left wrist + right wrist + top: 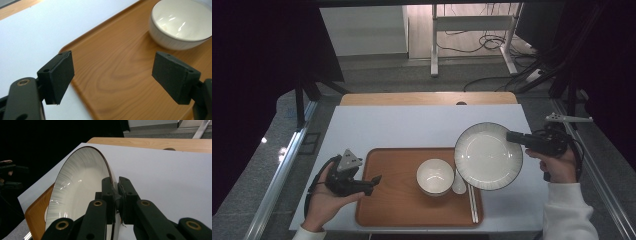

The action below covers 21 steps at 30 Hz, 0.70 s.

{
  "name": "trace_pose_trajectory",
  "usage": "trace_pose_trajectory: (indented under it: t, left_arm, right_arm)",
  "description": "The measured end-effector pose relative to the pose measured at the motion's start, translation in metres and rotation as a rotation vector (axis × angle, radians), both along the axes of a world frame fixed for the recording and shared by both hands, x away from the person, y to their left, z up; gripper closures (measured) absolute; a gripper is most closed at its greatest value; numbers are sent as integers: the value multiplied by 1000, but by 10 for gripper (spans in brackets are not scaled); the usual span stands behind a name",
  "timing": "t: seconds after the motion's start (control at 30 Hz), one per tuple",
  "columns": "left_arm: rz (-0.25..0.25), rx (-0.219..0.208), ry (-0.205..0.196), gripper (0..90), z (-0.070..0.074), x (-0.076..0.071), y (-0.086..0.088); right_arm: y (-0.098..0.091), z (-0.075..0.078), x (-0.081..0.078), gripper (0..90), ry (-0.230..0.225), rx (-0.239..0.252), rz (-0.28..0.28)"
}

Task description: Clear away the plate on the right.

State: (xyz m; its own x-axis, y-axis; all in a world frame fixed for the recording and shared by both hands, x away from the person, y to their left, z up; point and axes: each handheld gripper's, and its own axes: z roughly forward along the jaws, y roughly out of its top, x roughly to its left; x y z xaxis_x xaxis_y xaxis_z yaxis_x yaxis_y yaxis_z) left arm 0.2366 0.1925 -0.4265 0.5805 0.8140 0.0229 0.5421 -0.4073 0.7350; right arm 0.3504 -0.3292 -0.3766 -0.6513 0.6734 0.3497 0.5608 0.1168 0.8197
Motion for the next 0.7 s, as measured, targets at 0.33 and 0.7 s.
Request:
trace_pose_trajectory:
  t: [0.33,0.7]
  left_arm:
    - [-69,-97,26,182,15,15,-26]
    - [-157,-164,24,223,37,40,-72]
  right_arm:
    - [21,0,4,840,-3,-14,49]
    - [44,0,7,841,-18,-37,101]
